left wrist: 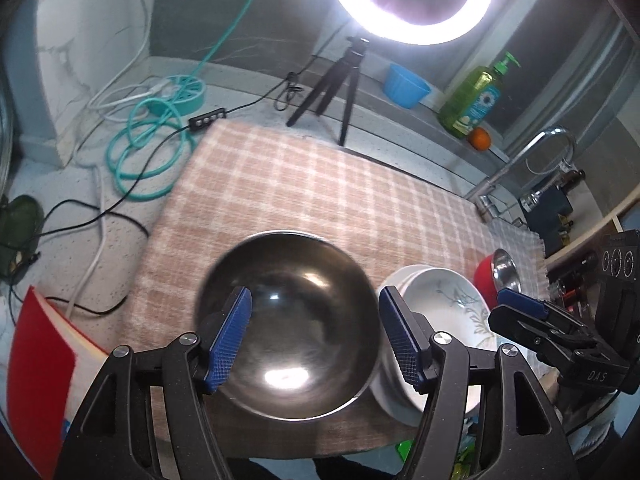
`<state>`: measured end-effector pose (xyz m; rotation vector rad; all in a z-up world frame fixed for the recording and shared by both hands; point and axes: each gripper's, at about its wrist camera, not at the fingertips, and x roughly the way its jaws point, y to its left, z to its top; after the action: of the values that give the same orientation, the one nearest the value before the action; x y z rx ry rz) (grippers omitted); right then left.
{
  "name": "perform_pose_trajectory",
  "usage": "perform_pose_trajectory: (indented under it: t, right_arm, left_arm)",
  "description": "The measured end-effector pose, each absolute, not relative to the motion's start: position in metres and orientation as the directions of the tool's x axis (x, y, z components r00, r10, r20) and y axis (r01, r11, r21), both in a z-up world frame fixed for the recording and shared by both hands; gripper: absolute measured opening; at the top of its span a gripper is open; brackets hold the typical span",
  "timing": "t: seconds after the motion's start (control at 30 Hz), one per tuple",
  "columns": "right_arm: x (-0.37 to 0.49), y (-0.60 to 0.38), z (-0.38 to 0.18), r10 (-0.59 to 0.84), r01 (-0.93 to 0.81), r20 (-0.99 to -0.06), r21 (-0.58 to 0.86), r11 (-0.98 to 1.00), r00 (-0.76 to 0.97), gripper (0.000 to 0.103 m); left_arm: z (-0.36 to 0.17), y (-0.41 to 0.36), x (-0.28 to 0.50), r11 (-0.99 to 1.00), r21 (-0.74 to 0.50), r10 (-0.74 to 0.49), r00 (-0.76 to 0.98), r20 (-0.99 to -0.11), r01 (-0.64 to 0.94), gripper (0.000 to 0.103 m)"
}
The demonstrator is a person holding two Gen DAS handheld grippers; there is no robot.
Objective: Organize plates and bowls
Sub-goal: 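Lower the steel bowl onto the cloth and open both grippers, then move both grippers to the red steel bowl rim and close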
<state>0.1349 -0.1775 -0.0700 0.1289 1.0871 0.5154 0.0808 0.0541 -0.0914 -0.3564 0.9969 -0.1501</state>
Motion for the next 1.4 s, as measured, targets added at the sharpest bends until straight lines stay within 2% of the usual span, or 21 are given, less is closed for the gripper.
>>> perform_pose_trajectory:
  t: [0.57, 1.03, 1.23, 1.4]
  right_arm:
    - [0.122, -0.317, -0.053, 0.349, -0.148, -0.801, 0.318, 0.937, 0.487, 0.088]
    - [0.131, -0.409, -0.066, 0.24, -0.033, -0.81, 0.264, 0.964, 0.535, 0.088]
    - [0.148, -0.43, -0.088, 0.253, -0.016, -0.829, 0.283, 0.959, 0.499, 0.088]
    - [0.161, -0.44, -0.11, 0.282, -0.003, -0.846, 0.315, 0.949, 0.452, 0.077]
  left_arm:
    - [-0.084, -0.049, 0.101, 0.914, -0.388, -0.392, 0.51, -0.765, 0.121, 0.066]
    - [-0.093, -0.139, 0.124, 0.88, -0.405, -0.475, 0.455, -0.754, 0.248, 0.066]
    - [-0.108, -0.173, 0.141, 0.865, -0.423, -0.501, 0.401, -0.767, 0.271, 0.065]
    - [-0.125, -0.189, 0.158, 0.848, -0.463, -0.528, 0.334, -0.781, 0.258, 0.063]
